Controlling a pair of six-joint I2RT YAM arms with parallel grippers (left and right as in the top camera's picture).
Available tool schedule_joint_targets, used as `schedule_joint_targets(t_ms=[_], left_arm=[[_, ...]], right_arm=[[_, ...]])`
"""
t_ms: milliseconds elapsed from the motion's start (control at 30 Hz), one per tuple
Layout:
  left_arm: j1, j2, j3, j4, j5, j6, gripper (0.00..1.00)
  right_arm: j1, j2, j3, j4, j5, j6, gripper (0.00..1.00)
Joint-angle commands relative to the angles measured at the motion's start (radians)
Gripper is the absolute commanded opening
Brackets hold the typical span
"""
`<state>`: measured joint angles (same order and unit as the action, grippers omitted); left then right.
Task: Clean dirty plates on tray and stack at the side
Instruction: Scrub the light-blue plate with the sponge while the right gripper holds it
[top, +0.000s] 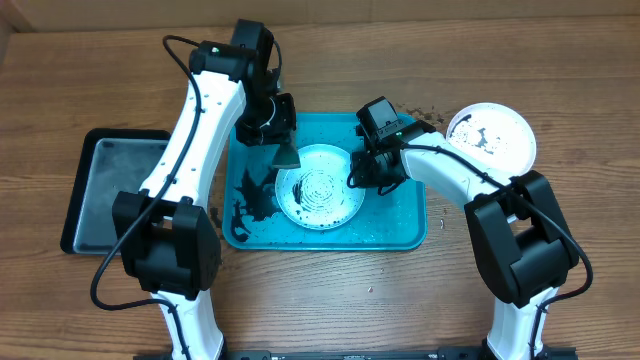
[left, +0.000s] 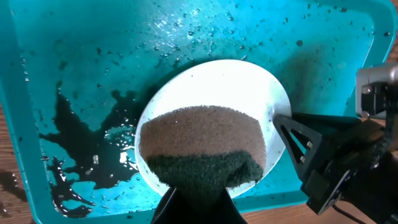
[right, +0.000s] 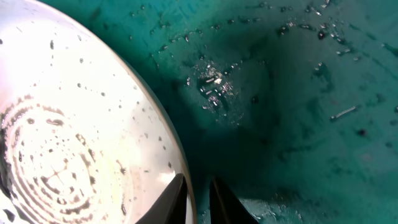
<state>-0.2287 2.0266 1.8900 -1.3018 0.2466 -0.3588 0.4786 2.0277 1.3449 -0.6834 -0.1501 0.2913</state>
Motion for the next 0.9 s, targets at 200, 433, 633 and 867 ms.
schedule_joint_targets(t_ms=[200, 433, 633, 867], left_arm=[[-0.029, 0.014, -0.004, -0.005, -0.010, 0.023, 0.04], [-0.065, 0.014, -0.005, 0.027, -0.050, 0.018, 0.04], [-0.065, 0.014, -0.083, 0.111, -0.063, -0.041, 0.04], [-0.068, 0.014, -0.285, 0.341, -0.007, -0.091, 0.04]], right_arm=[[0.008, 0.049, 0.011, 0.021, 0.012, 0.183, 0.03], [0.008, 0.049, 0.011, 0.096, -0.034, 0.237, 0.04], [0.003, 0.049, 0.011, 0.099, -0.035, 0.237, 0.04], [0.004, 0.049, 0.010, 0.100, -0.035, 0.237, 0.04]])
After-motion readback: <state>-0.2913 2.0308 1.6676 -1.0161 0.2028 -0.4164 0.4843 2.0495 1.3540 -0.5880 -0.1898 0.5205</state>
